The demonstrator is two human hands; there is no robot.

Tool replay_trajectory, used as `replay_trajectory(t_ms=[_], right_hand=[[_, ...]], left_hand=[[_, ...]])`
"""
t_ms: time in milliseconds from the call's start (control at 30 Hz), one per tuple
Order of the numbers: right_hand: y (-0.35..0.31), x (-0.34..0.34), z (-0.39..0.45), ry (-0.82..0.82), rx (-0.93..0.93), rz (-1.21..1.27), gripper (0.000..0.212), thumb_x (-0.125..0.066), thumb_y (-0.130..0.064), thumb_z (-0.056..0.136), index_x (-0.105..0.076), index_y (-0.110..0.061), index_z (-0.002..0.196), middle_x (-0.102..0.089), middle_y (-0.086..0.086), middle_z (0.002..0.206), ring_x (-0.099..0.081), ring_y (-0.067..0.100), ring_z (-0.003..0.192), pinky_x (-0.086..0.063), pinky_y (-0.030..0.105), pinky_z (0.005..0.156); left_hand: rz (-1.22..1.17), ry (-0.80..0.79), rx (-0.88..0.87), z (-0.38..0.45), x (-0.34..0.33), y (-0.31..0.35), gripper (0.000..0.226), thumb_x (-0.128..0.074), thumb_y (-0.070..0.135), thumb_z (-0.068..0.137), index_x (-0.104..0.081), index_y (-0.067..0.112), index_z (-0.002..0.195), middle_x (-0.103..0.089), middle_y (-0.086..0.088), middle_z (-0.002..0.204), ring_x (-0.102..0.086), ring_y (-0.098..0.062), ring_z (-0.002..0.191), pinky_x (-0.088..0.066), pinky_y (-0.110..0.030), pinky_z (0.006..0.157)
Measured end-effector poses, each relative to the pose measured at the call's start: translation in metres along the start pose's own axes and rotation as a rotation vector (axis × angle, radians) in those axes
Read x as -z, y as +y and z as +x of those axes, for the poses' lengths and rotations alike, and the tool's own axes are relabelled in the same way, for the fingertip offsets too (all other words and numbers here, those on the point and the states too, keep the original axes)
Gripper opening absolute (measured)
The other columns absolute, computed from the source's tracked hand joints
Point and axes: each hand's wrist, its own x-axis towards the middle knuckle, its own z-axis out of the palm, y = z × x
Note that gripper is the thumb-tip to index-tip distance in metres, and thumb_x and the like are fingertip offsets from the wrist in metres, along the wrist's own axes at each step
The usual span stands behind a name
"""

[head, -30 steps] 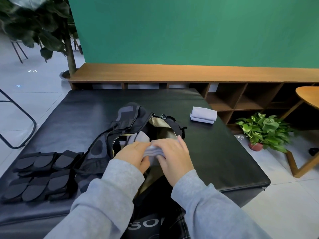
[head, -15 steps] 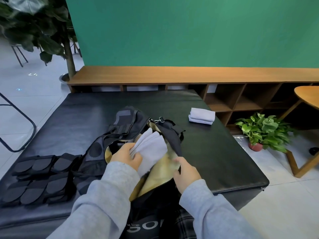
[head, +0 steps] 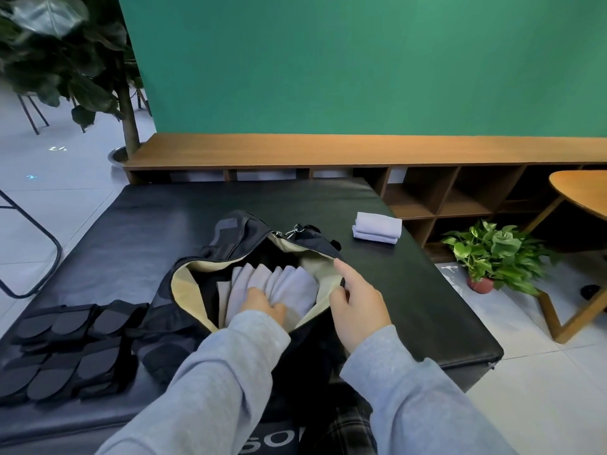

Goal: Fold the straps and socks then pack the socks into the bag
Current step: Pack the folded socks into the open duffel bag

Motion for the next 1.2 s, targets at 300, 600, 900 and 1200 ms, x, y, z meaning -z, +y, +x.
replay_trajectory(t_ms=[300, 600, 900, 1200], right_hand=[[0.005, 0.0, 0.001, -0.028, 0.019, -0.024, 0.052, -0.036, -0.012, 0.094, -0.037, -0.028, 0.143, -0.046, -0.012, 0.069, -0.047, 0.006, 0.062, -0.037, 0.016, 0.057], [0.011, -0.004, 0.001, 0.0, 0.138, 0.029, 0.047, -0.04, -0.01, 0.093, -0.045, -0.029, 0.135, -0.04, -0.011, 0.056, -0.042, 0.004, 0.057, -0.04, 0.02, 0.059], [0.027, -0.013, -0.005, 0.05, 0.322, 0.222, 0.033, -0.051, -0.012, 0.094, -0.043, -0.037, 0.113, -0.059, -0.01, 0.083, -0.055, 0.003, 0.084, -0.038, 0.007, 0.078], [0.065, -0.037, -0.004, -0.099, 0.281, 0.044, 0.033, -0.05, -0.03, 0.093, -0.032, -0.049, 0.113, -0.035, -0.035, 0.126, -0.029, -0.021, 0.12, -0.023, -0.001, 0.095]], left_hand=[[0.248, -0.044, -0.194, 0.001, -0.002, -0.009, 0.018, -0.047, 0.02, 0.092, -0.045, 0.007, 0.08, -0.049, -0.011, 0.078, -0.05, -0.028, 0.083, -0.042, -0.038, 0.091], [0.976, -0.197, -0.517, 0.007, 0.023, -0.014, 0.036, -0.039, 0.041, 0.092, -0.044, 0.036, 0.127, -0.044, 0.015, 0.133, -0.022, -0.009, 0.135, -0.002, -0.05, 0.113], [0.555, 0.588, -0.882, 0.024, 0.059, -0.019, 0.017, -0.065, 0.012, 0.073, -0.074, 0.026, 0.077, -0.066, -0.004, 0.11, -0.045, -0.026, 0.125, 0.012, -0.041, 0.11], [0.614, 0.42, -0.449, 0.039, 0.021, -0.034, 0.044, -0.038, 0.044, 0.092, -0.042, 0.036, 0.135, -0.043, 0.017, 0.139, -0.016, -0.011, 0.141, 0.009, -0.051, 0.108]])
